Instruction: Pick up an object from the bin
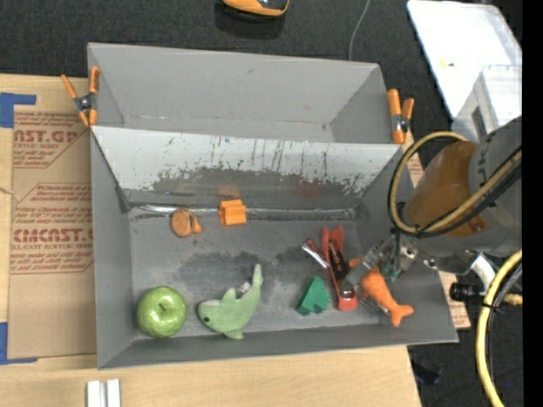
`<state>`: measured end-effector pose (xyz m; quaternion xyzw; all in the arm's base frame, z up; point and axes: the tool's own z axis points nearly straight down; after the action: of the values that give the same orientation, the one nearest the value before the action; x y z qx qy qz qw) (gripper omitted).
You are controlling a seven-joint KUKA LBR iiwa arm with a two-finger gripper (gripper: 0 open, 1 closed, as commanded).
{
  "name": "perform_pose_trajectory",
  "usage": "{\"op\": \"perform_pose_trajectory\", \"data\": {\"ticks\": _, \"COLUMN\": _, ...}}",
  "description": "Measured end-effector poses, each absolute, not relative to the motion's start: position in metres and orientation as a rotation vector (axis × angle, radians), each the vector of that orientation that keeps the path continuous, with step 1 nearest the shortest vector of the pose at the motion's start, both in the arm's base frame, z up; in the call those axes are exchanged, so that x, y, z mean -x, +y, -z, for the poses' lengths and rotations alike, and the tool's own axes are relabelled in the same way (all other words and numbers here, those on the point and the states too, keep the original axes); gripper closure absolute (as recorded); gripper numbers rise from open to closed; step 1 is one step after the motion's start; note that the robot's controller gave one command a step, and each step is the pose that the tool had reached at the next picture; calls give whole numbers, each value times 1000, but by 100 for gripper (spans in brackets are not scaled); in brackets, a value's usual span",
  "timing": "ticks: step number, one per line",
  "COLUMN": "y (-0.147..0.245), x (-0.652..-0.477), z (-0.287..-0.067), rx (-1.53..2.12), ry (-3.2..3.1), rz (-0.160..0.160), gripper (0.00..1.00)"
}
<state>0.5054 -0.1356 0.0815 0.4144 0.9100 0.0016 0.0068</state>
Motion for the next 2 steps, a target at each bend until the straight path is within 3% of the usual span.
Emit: {"op": "perform_pose_trajectory", "data": {"ticks": 2, "y": -135, "x": -505, "z": -110, "rx": -1295, "ry": 2848, "rz": -5, "gripper": 100}}
